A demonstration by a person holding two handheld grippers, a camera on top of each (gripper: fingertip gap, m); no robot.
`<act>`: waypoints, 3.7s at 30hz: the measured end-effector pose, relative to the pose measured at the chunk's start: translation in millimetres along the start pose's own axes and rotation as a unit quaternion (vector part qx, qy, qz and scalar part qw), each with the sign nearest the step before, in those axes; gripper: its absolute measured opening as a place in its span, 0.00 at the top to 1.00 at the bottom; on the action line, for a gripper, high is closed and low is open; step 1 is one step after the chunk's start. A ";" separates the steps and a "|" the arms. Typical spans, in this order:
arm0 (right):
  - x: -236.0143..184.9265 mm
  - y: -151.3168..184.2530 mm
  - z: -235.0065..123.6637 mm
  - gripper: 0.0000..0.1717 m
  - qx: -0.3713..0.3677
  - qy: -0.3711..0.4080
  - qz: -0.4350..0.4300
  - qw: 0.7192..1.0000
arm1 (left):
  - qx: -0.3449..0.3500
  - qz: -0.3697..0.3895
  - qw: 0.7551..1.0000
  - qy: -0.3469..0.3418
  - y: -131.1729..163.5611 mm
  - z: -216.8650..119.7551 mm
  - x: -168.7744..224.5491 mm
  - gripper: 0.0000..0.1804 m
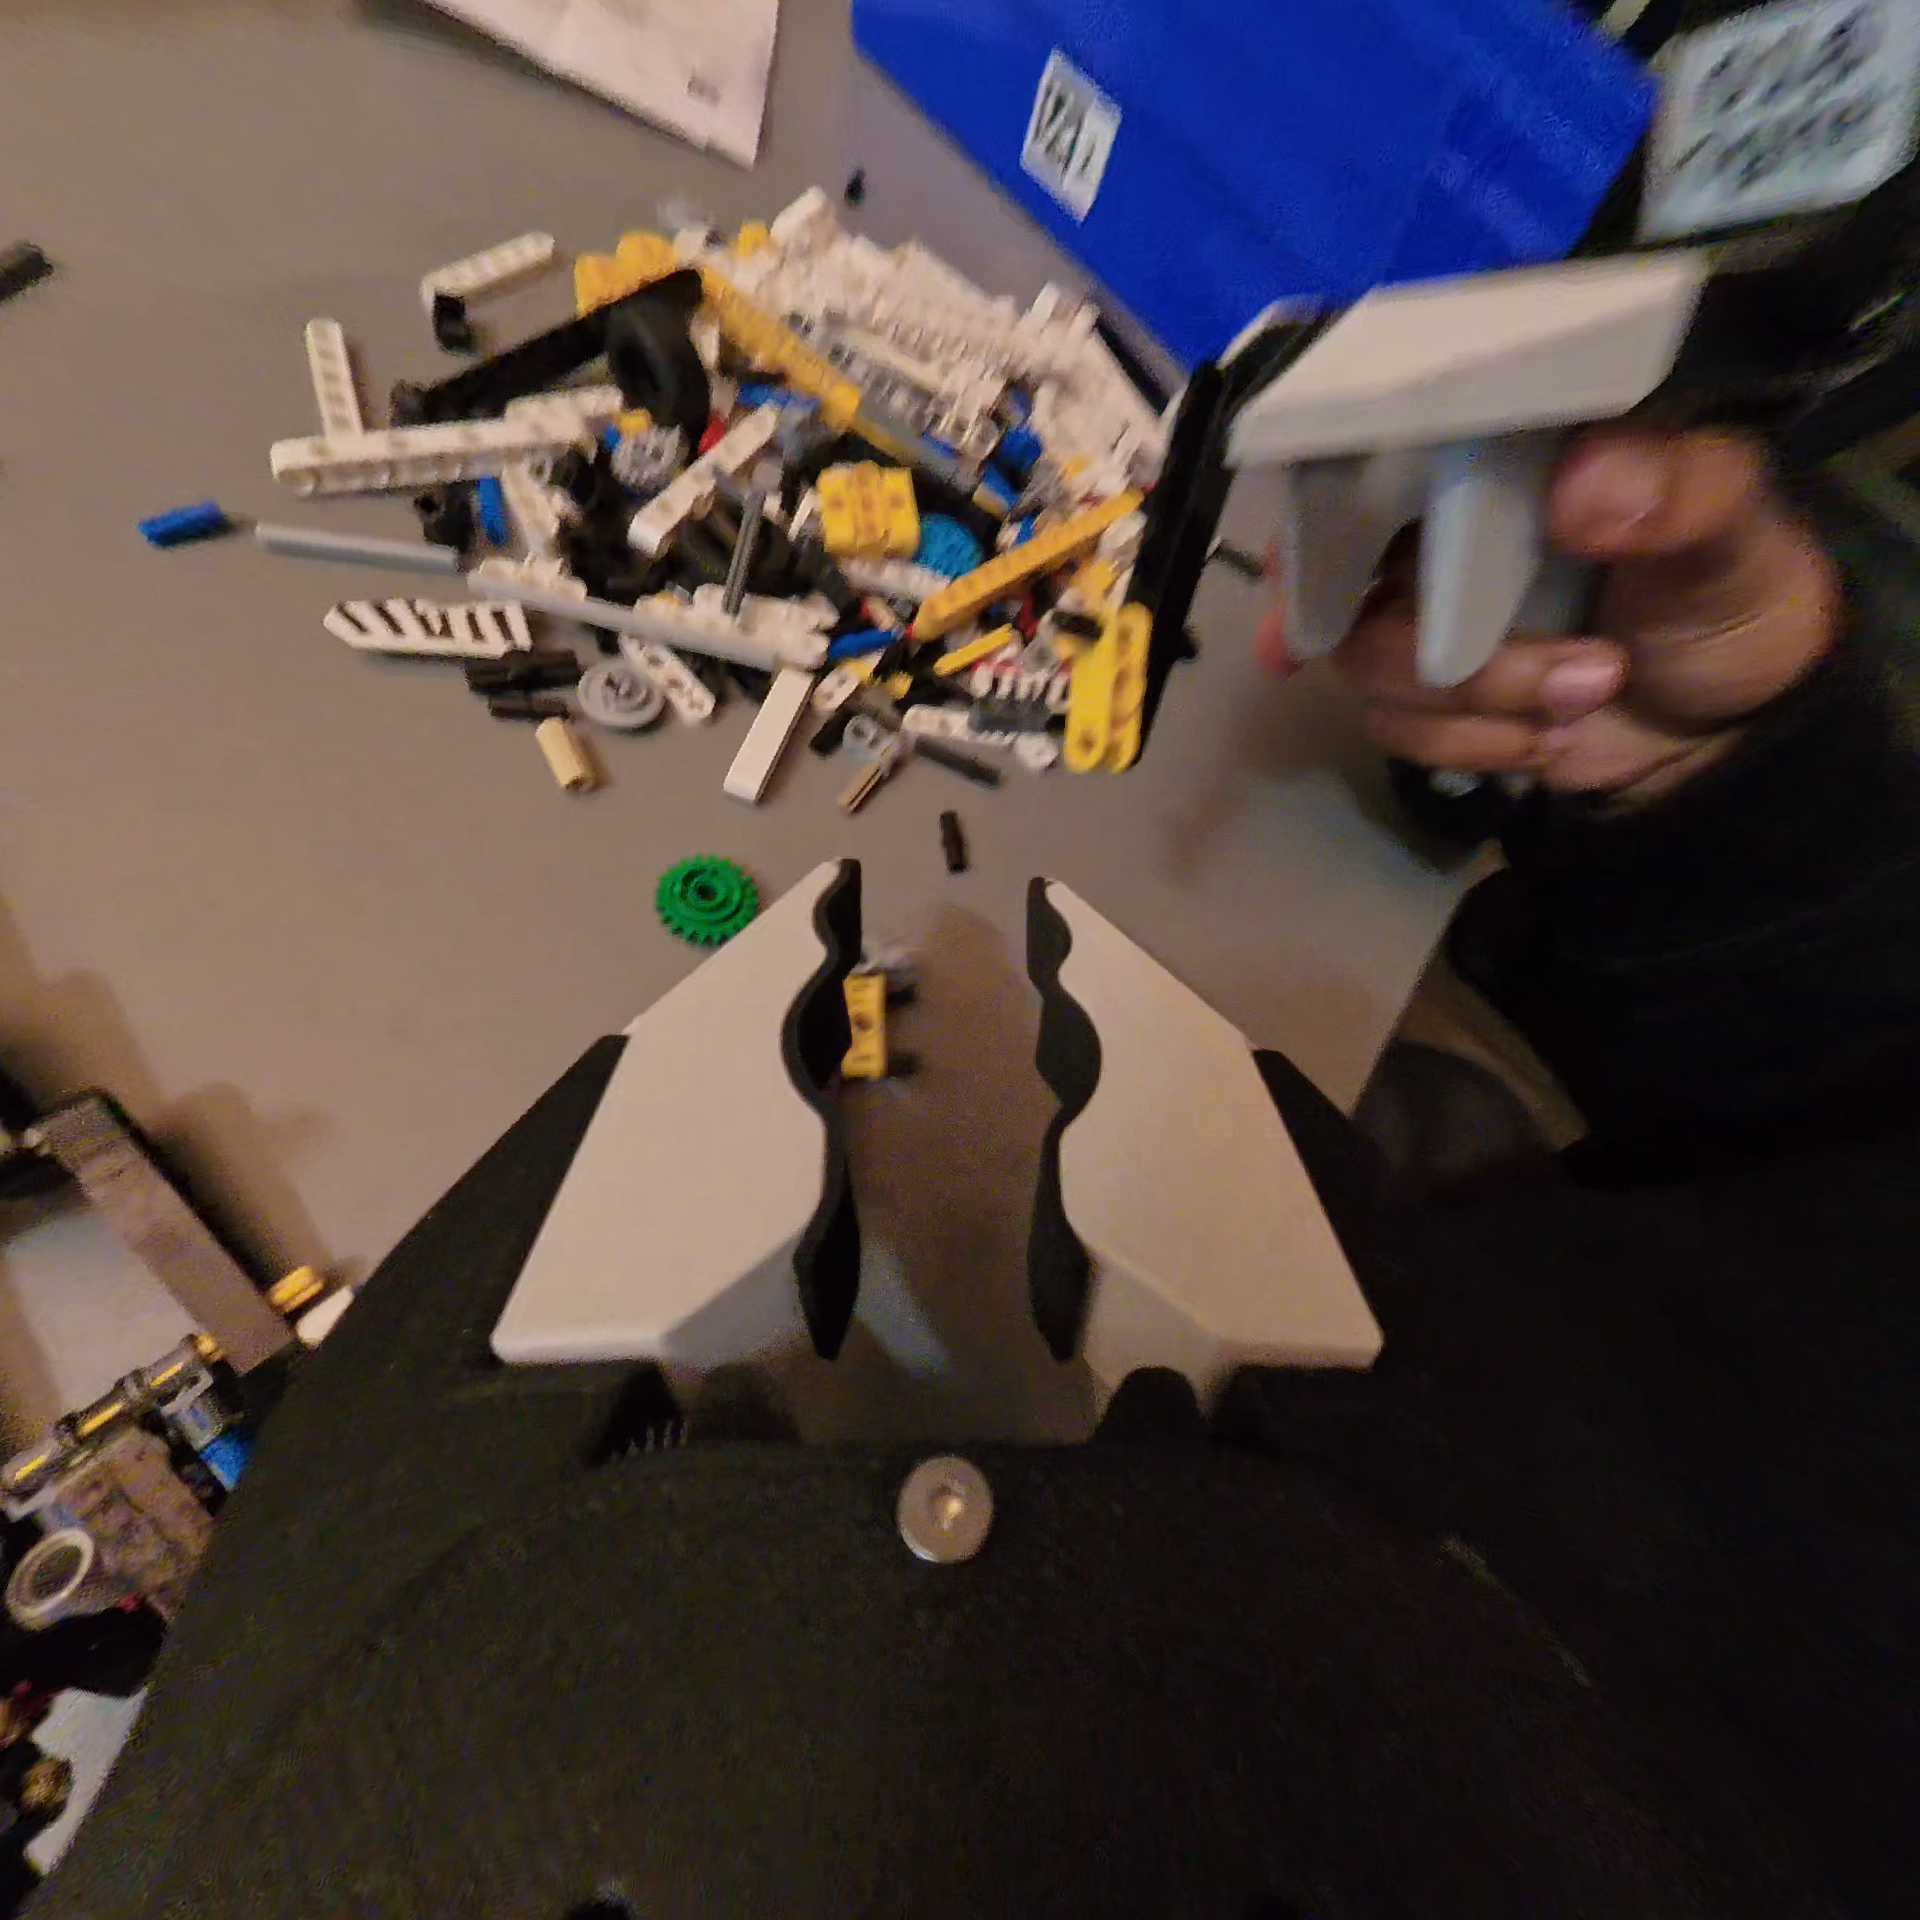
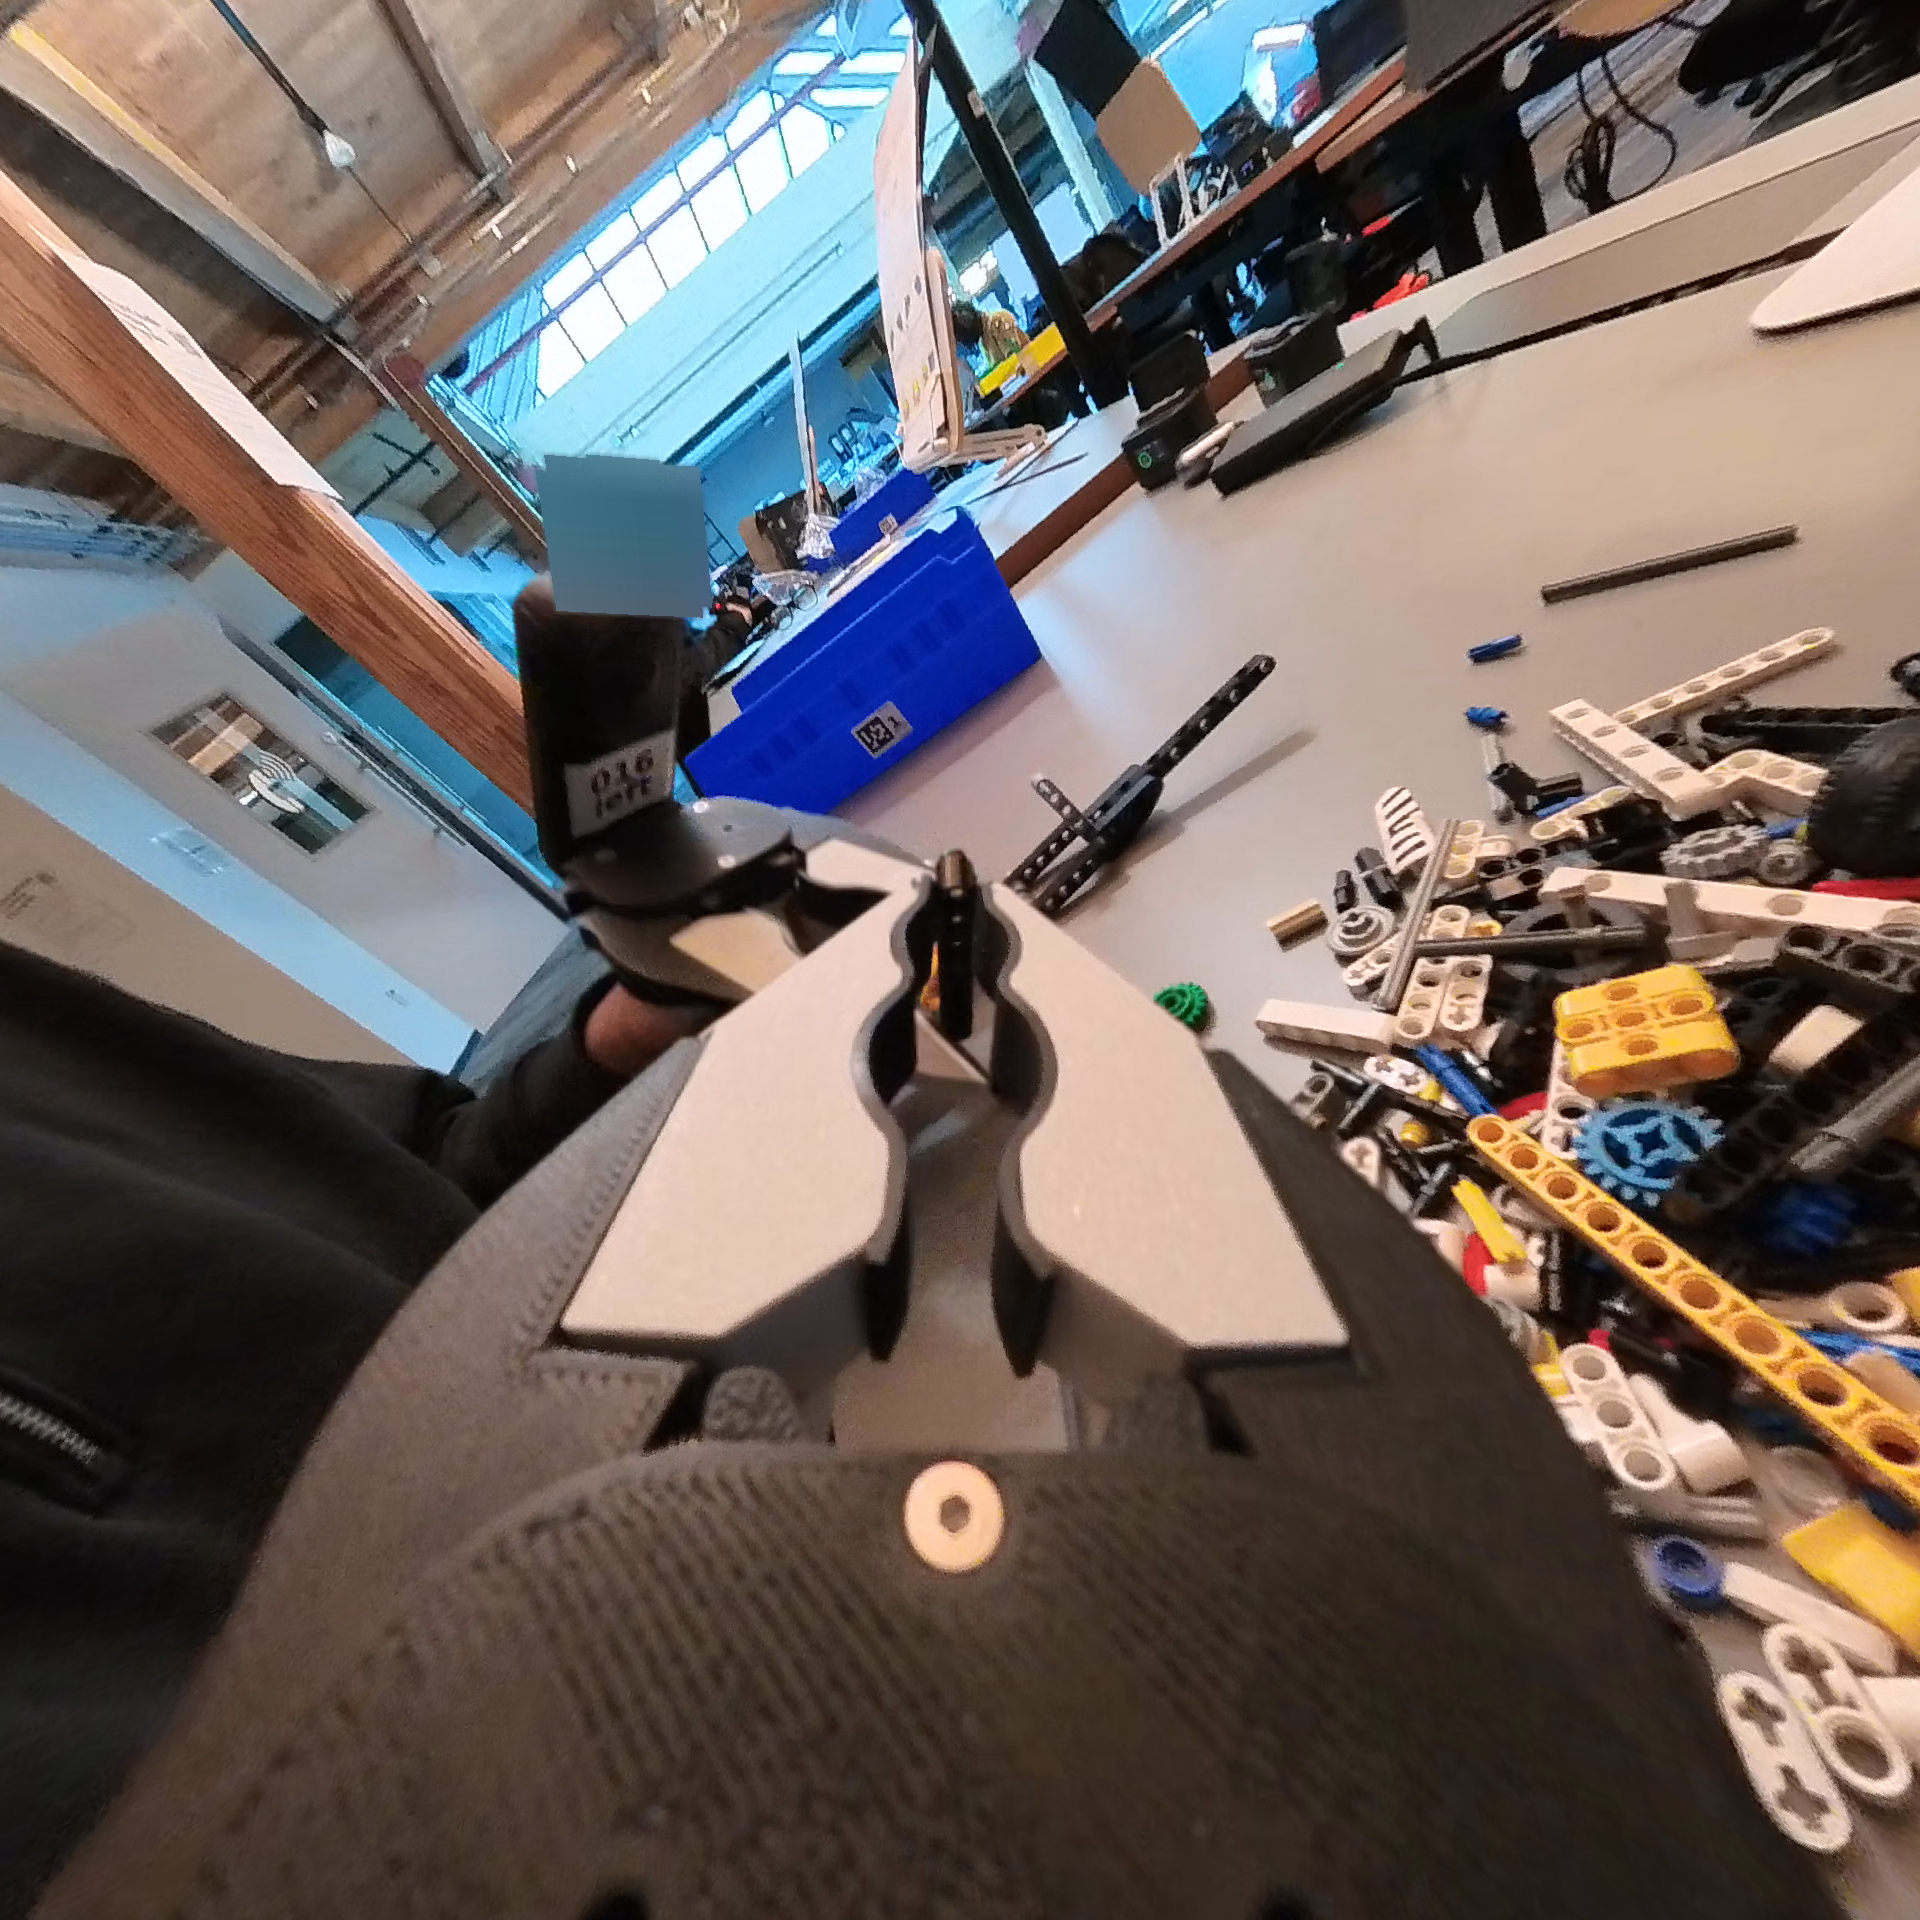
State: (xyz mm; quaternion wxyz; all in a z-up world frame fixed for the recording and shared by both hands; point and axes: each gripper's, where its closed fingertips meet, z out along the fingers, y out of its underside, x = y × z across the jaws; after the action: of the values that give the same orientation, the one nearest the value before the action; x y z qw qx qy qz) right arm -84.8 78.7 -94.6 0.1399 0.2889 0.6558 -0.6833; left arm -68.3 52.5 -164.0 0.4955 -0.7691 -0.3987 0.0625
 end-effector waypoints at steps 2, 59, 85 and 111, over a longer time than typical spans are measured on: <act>-1.1 3.7 0.6 0.97 -0.012 -0.004 -0.001 1.000 | 0.035 -0.017 0.998 0.053 -13.0 -8.7 13.1 0.82; -5.7 31.1 -6.8 0.97 -0.116 0.008 -0.013 0.993 | 0.290 -0.260 0.902 0.189 -85.9 -77.6 -21.0 0.98; -1.5 -16.1 -25.8 0.79 -0.027 0.163 -0.314 0.935 | 0.257 -0.302 0.878 0.269 -78.3 -59.3 10.0 0.97; -44.6 -4.5 17.5 0.98 0.007 0.209 -0.531 0.821 | 0.256 -0.328 0.854 0.312 -76.3 -52.8 39.2 0.98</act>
State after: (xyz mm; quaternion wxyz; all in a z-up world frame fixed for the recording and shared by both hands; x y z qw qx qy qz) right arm -55.7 53.7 -65.6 -0.3864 0.0326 0.7167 -0.5796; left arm -58.0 56.0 -63.8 0.7651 -0.4185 -0.4223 -0.2473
